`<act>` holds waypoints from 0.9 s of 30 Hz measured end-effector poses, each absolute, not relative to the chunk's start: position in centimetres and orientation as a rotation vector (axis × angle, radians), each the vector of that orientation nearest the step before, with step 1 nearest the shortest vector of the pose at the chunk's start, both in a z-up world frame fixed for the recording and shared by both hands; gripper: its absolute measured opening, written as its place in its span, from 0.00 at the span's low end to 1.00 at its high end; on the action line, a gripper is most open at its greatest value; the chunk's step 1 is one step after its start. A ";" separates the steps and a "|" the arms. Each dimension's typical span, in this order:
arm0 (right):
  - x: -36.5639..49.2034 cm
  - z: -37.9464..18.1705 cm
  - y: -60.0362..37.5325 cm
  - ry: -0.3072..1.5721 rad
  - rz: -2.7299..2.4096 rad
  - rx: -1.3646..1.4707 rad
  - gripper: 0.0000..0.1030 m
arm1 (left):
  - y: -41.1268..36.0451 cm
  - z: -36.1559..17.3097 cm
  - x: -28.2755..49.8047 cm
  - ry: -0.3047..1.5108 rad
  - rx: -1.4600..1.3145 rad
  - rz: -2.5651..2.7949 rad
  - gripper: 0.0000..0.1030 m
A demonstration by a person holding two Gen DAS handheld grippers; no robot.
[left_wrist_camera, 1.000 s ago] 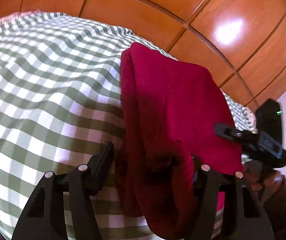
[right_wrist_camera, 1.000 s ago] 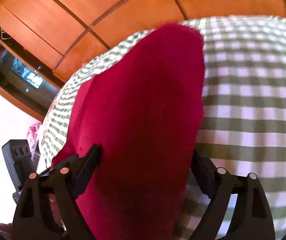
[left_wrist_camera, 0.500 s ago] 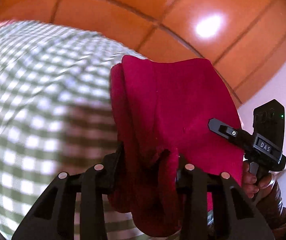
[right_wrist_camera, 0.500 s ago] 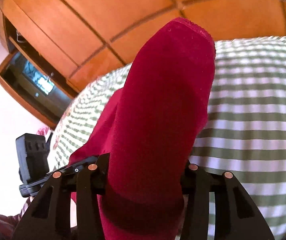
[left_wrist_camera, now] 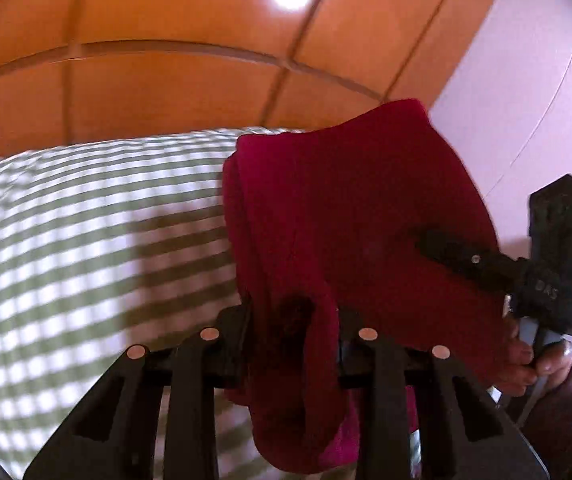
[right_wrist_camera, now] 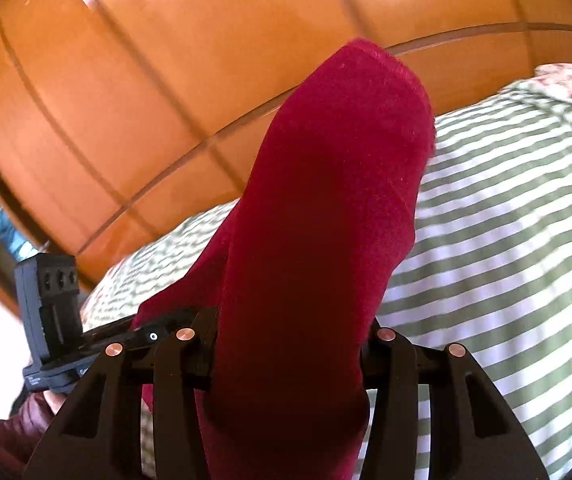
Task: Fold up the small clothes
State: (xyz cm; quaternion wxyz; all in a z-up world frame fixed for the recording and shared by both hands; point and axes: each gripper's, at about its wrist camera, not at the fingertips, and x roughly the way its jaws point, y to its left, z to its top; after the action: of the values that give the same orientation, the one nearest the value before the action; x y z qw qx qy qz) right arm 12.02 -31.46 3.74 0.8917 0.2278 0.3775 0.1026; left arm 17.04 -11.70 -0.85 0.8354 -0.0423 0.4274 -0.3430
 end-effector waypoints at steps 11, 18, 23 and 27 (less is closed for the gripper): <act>10.7 -5.5 -41.3 0.876 -0.076 0.634 0.71 | -21.9 -5.7 18.5 0.970 0.174 -0.646 0.45; 10.0 0.0 -40.9 0.774 -0.238 0.385 0.67 | -20.6 -4.9 17.6 0.926 0.167 -0.605 0.45; 11.8 3.1 -39.5 0.726 -0.195 0.271 0.44 | -20.8 -5.3 17.7 0.916 0.169 -0.577 0.49; 15.2 -0.9 -38.6 0.874 -0.215 0.254 0.43 | -20.3 -6.0 18.5 0.933 0.131 -0.566 0.57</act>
State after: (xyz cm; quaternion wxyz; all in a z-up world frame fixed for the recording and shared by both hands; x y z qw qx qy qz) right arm 15.21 -38.56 -0.93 0.8926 0.1226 0.4212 -0.1036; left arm 18.51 -20.32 -6.00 0.8528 0.0622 0.4434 -0.2688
